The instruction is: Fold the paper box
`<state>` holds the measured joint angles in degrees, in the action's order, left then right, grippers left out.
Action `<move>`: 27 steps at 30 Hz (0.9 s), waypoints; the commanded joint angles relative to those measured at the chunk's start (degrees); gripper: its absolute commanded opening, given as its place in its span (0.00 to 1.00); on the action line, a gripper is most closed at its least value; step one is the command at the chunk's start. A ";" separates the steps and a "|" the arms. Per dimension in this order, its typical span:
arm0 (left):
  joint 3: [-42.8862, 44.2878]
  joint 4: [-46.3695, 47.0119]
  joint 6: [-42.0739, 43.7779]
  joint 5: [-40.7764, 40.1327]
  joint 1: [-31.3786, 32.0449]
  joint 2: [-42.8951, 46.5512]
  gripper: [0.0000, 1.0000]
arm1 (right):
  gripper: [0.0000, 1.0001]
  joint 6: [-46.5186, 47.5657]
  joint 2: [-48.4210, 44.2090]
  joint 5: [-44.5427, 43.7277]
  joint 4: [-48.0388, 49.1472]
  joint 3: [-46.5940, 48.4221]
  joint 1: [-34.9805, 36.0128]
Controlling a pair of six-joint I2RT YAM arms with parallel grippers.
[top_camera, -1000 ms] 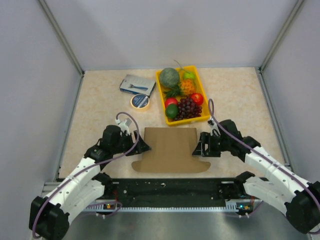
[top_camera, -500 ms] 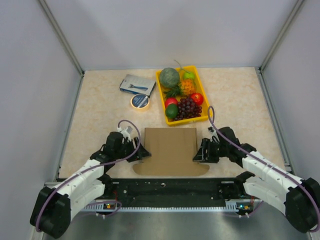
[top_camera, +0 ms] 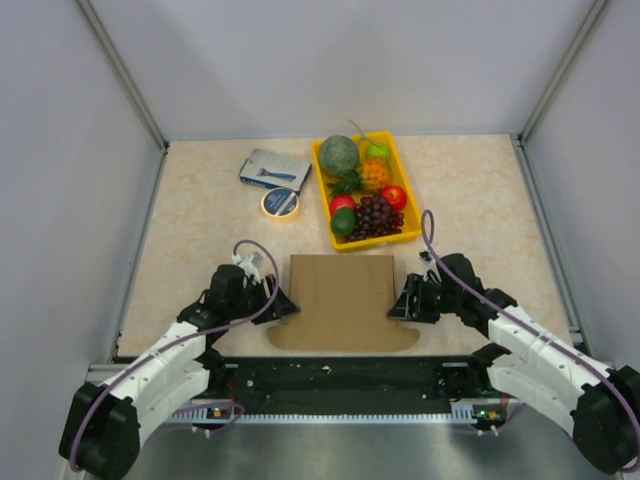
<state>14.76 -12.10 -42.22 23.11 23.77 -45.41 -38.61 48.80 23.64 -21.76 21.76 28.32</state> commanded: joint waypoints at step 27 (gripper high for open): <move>39.01 -32.45 3.01 -25.40 -0.13 12.54 0.98 | 0.84 21.35 26.83 -66.30 -32.30 44.24 62.62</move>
<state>47.29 -38.87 -40.66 2.81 23.86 -31.40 -26.28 65.52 -21.30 -49.45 63.88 80.40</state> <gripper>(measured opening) 0.982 0.832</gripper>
